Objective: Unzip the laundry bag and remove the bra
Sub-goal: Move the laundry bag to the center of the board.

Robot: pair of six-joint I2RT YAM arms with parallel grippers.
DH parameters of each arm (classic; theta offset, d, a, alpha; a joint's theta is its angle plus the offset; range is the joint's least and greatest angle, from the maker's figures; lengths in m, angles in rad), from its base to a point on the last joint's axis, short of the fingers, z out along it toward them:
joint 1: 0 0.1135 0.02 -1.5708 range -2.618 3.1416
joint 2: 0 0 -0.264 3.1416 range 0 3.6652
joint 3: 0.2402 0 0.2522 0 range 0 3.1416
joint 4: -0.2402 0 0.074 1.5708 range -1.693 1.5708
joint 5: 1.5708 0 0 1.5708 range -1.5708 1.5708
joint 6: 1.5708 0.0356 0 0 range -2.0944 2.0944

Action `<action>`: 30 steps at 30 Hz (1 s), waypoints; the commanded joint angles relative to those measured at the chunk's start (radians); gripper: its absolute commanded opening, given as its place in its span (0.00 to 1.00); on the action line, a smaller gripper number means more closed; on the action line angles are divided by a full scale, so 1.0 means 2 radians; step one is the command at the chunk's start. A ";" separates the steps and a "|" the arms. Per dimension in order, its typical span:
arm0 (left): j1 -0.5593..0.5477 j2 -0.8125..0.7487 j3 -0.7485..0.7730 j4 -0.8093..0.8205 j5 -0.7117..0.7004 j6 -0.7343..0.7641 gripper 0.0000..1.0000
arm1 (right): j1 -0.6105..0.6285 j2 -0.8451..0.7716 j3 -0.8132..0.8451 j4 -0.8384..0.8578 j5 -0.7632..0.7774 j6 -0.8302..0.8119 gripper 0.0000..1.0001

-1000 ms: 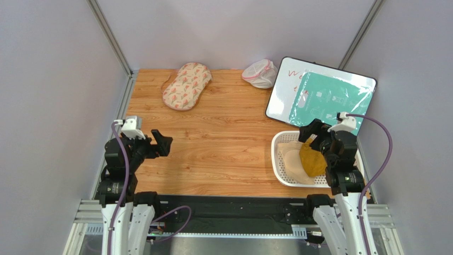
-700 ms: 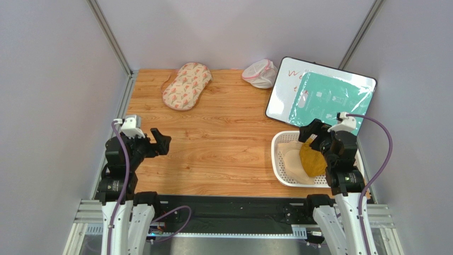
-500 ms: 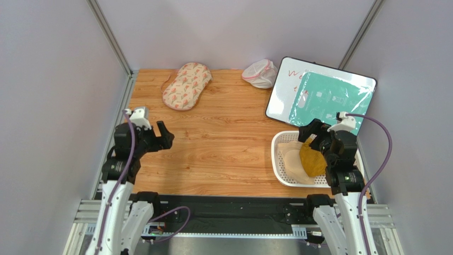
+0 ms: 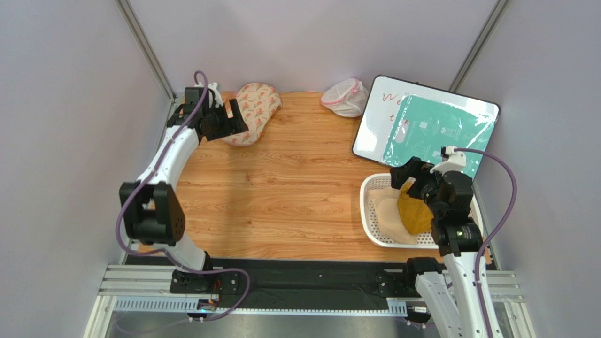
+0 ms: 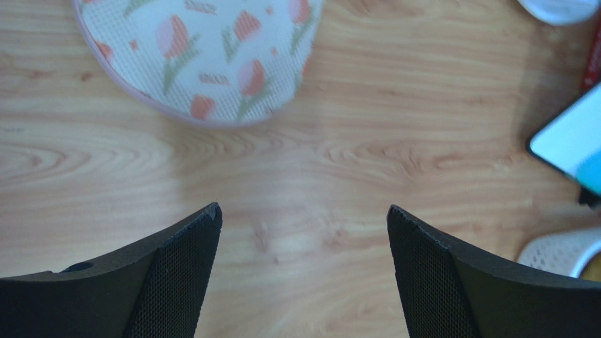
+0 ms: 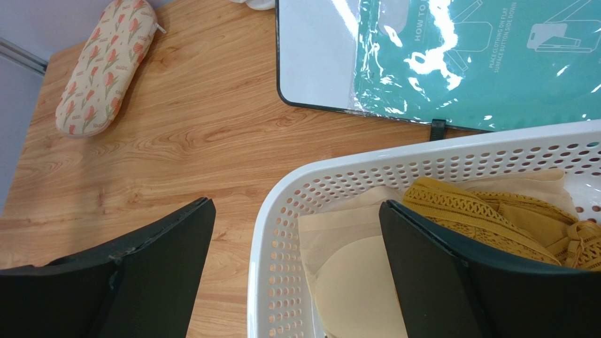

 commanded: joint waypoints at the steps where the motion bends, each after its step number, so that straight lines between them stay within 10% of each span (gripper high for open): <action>1: 0.019 0.101 0.061 0.008 0.000 -0.030 0.92 | -0.002 -0.003 0.003 0.026 -0.028 -0.003 0.94; 8: 0.023 0.149 0.073 0.023 -0.085 -0.029 0.93 | -0.002 -0.002 0.002 0.030 -0.045 -0.004 0.94; 30: 0.069 0.260 0.098 0.102 -0.038 -0.086 0.94 | -0.002 0.009 0.002 0.030 -0.065 -0.004 0.94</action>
